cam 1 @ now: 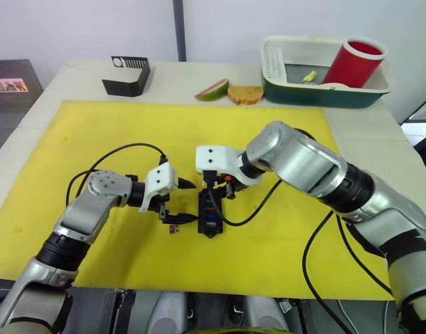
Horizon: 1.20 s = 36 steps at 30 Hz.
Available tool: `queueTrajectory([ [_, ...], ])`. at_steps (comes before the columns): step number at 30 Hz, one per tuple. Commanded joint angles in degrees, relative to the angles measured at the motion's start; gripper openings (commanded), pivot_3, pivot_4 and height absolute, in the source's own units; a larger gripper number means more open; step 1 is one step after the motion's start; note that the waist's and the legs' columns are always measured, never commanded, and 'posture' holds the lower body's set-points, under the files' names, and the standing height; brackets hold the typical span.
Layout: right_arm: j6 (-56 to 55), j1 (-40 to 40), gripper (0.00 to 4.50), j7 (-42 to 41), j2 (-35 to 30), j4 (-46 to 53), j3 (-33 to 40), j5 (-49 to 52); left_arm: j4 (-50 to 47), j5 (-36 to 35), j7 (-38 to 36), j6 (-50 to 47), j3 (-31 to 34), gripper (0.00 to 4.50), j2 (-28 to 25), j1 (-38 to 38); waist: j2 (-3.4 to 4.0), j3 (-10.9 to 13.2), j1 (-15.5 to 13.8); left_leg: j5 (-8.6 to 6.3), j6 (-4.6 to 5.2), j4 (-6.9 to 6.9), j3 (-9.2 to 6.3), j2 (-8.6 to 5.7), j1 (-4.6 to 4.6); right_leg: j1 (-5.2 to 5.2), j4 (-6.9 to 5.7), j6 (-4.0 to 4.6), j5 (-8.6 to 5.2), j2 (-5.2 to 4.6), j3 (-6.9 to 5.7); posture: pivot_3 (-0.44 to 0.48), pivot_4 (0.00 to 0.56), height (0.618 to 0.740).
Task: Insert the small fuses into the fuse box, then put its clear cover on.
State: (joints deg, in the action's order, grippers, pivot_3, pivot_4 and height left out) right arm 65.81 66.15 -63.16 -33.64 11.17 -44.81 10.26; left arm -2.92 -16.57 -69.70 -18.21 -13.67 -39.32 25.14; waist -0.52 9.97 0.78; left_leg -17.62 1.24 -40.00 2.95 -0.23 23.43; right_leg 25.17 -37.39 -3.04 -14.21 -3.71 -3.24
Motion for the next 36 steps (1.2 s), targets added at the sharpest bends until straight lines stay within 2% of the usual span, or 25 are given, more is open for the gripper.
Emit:
queueTrajectory([
  [1, -0.3, 1.3, 1.42, -0.6, -0.8, 0.7, 2.8, 0.6, -1.1, 0.2, 0.0, 0.9, 0.9, 4.50, 0.0, 0.4, 0.00, 0.0, 0.0, 0.00, 0.00, 0.00, 0.00, 0.00, 0.00, 0.00, 0.00, 0.00, 0.00, 0.00, 0.00, 0.000, 0.150, 0.740],
  [13, 0.3, 2.5, 1.42, -3.6, -2.3, 3.0, 9.3, 4.9, 0.0, 0.3, -0.3, 1.3, 1.3, 4.50, 0.0, 1.3, 0.00, 0.0, 0.0, 0.00, 0.00, 0.01, 0.00, 0.00, 0.00, 0.01, 0.00, 0.00, 0.00, 0.00, 0.00, 0.000, 0.150, 0.740],
  [15, -1.6, 0.6, 1.42, -3.6, -2.4, 4.1, 12.7, 6.5, 0.2, 0.3, -0.3, 1.3, 1.6, 4.50, -0.2, 1.5, 0.00, 0.0, 0.0, 0.00, 0.00, 0.01, 0.00, 0.00, 0.00, 0.01, 0.00, 0.00, 0.00, -0.01, 0.00, 0.000, 0.150, 0.740],
  [19, -10.6, -8.9, 1.42, -2.6, -2.5, 6.8, 21.2, 9.5, 0.0, -0.2, -0.4, 0.5, 2.1, 4.50, -0.5, 1.7, -0.03, 0.0, -0.3, -0.01, 0.01, 0.02, -0.05, 0.00, 0.00, -0.07, 0.09, 0.00, 0.00, -0.02, -0.01, 0.000, 0.150, 0.740],
  [21, -17.1, -14.0, 0.89, -1.1, -1.4, 7.4, 24.6, 9.8, -0.2, -0.3, -0.5, 0.3, 2.3, 4.50, -0.5, 1.7, -0.02, 0.0, -0.1, -0.01, 0.02, 0.01, -0.03, -0.01, 0.00, -0.10, 0.13, -0.01, 0.00, -0.04, 0.00, 0.000, 0.150, 0.740],
  [23, -18.9, -16.6, 0.09, -1.1, -1.2, 8.2, 26.1, 10.7, -0.4, -0.4, -0.7, 0.1, 2.6, 4.50, -0.6, 1.6, 0.00, 0.0, -0.1, -0.01, 0.01, 0.01, -0.02, -0.01, 0.00, -0.08, 0.10, -0.01, 0.01, -0.04, -0.01, 0.000, 0.150, 0.740],
  [27, -20.0, -19.8, 0.04, -0.3, -0.4, 7.9, 27.8, 12.4, -0.7, -0.6, -0.9, -0.2, 2.8, 4.50, -0.7, 1.5, 0.01, 0.0, 0.1, 0.00, -0.01, 0.02, -0.02, 0.00, 0.00, -0.03, 0.02, -0.01, 0.01, -0.02, -0.01, 0.000, 0.150, 0.740],
  [36, -24.1, -25.2, 0.04, 1.4, -0.2, 5.1, 23.8, 8.9, -0.8, -0.7, -0.8, -0.6, 2.7, 4.50, -0.4, 1.7, 0.00, 0.0, -0.2, 0.00, 0.00, 0.00, -0.01, -0.01, 0.00, -0.07, 0.05, -0.01, 0.00, 0.00, -0.01, 0.000, 0.150, 0.740],
])
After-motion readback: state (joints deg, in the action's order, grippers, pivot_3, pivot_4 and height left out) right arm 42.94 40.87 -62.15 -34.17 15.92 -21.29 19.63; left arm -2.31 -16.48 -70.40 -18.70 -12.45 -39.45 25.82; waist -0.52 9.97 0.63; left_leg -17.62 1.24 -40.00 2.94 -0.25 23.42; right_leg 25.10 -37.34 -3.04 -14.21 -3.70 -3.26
